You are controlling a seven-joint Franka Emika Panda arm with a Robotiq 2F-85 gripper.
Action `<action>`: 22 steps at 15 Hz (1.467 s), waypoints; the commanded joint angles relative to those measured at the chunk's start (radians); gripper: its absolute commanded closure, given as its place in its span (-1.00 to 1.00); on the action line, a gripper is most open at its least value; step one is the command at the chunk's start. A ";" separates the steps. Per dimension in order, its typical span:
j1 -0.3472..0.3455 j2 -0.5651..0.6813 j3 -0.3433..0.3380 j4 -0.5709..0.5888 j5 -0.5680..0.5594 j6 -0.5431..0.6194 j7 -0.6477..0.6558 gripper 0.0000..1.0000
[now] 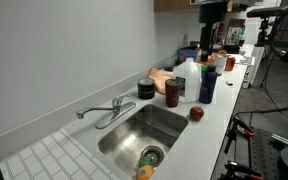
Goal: Push the faucet to the center of the sink
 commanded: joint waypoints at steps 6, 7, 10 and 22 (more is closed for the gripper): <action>0.056 0.282 0.041 0.305 0.037 -0.018 -0.022 -1.00; 0.063 0.334 0.052 0.367 0.036 -0.030 -0.027 -1.00; 0.088 0.486 0.078 0.536 0.046 -0.050 -0.050 -1.00; 0.146 0.872 0.150 0.935 0.043 -0.012 -0.053 -1.00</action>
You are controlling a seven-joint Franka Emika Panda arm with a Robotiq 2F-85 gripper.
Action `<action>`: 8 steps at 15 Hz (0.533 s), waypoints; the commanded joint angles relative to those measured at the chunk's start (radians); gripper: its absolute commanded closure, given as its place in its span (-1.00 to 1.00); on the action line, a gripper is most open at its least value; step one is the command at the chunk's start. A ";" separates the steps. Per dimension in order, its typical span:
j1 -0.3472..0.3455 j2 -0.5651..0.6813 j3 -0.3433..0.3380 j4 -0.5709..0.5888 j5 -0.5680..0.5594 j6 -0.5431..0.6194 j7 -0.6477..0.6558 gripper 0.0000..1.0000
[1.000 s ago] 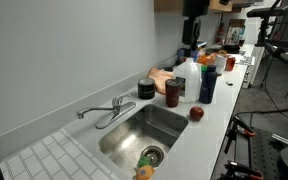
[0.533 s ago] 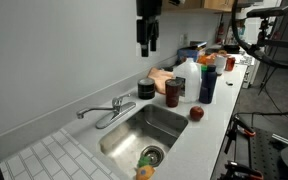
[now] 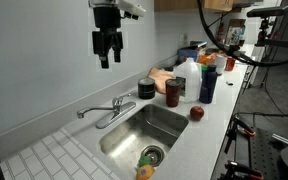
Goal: Push the faucet to the center of the sink
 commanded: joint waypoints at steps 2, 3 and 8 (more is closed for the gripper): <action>0.006 0.005 -0.006 -0.001 0.001 -0.003 0.000 -1.00; 0.005 0.003 -0.007 -0.001 0.000 -0.003 0.000 -1.00; 0.010 0.028 -0.006 0.018 -0.006 0.018 -0.003 -1.00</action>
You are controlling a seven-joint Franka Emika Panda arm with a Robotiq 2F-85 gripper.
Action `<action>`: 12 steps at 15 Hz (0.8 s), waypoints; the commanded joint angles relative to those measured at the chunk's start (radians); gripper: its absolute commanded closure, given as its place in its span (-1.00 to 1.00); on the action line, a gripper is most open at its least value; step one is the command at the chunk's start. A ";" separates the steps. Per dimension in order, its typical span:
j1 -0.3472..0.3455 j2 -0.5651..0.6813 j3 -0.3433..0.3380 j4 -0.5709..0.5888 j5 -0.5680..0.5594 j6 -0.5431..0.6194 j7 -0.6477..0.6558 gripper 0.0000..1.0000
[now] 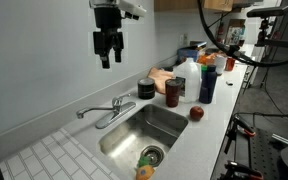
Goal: Push the faucet to the center of the sink
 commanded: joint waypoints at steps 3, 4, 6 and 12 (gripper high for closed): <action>0.018 0.090 0.021 0.026 0.047 0.149 -0.006 -1.00; 0.024 0.113 0.029 0.033 0.056 0.200 -0.003 -1.00; 0.041 0.163 0.041 0.053 0.060 0.307 0.000 -1.00; 0.065 0.315 0.045 0.154 0.054 0.511 0.004 -1.00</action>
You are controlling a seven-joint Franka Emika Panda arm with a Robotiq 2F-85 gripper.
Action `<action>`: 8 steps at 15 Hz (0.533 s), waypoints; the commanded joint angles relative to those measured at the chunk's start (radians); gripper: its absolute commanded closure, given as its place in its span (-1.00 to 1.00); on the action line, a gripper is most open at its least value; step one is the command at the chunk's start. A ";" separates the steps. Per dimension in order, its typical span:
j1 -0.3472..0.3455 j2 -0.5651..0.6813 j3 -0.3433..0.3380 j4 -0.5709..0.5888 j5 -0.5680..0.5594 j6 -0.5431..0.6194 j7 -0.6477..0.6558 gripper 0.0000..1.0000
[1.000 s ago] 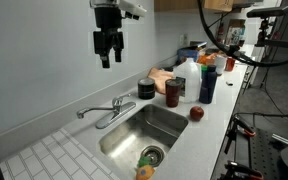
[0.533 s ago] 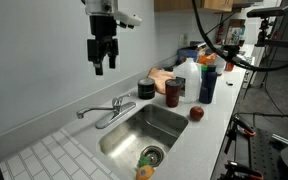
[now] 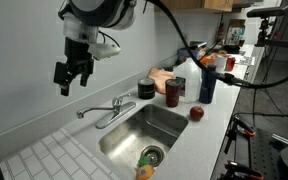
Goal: Push the faucet to the center of the sink
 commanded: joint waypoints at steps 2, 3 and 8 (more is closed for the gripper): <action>-0.007 0.135 -0.003 0.136 0.020 0.068 -0.016 -1.00; -0.014 0.154 -0.004 0.151 0.022 0.073 -0.020 -1.00; -0.057 0.234 0.014 0.196 0.052 0.062 -0.041 -1.00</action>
